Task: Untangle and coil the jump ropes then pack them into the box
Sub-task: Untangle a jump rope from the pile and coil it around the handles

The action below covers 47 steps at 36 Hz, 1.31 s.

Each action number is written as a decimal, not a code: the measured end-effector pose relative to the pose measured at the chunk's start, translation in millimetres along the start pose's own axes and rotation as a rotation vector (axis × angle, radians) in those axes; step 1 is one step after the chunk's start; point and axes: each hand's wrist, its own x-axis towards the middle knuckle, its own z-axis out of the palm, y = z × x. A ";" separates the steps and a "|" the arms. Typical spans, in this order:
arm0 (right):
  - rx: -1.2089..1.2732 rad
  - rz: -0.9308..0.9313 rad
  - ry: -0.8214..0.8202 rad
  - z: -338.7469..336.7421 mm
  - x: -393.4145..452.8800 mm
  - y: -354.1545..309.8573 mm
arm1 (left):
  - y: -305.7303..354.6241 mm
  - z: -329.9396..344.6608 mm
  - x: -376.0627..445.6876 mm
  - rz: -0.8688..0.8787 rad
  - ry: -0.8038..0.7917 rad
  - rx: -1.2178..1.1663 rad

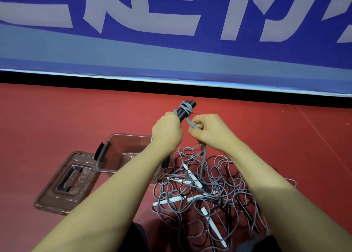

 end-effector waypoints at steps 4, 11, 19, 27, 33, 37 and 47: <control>0.123 0.013 -0.028 1.8 -2.2 3.6 | -5.3 0.9 3.8 0.031 -0.015 0.185; 0.172 0.016 -0.092 -3.0 -6.5 1.1 | -11.4 1.4 7.9 0.144 0.003 0.382; -0.307 -0.144 0.091 -1.0 -6.0 4.2 | -16.2 7.3 8.0 0.266 -0.048 0.568; 0.098 0.147 0.319 -3.2 4.1 14.2 | -9.8 12.3 1.2 0.602 0.041 0.622; 0.082 0.220 0.293 -11.5 4.2 23.5 | -15.7 16.4 3.6 0.920 0.193 0.500; 0.070 0.249 0.308 -15.5 5.2 30.1 | -17.0 9.3 4.4 0.915 0.300 0.402; -0.043 0.074 0.263 -14.2 2.1 16.2 | 2.4 -18.4 -17.6 0.548 0.116 -0.172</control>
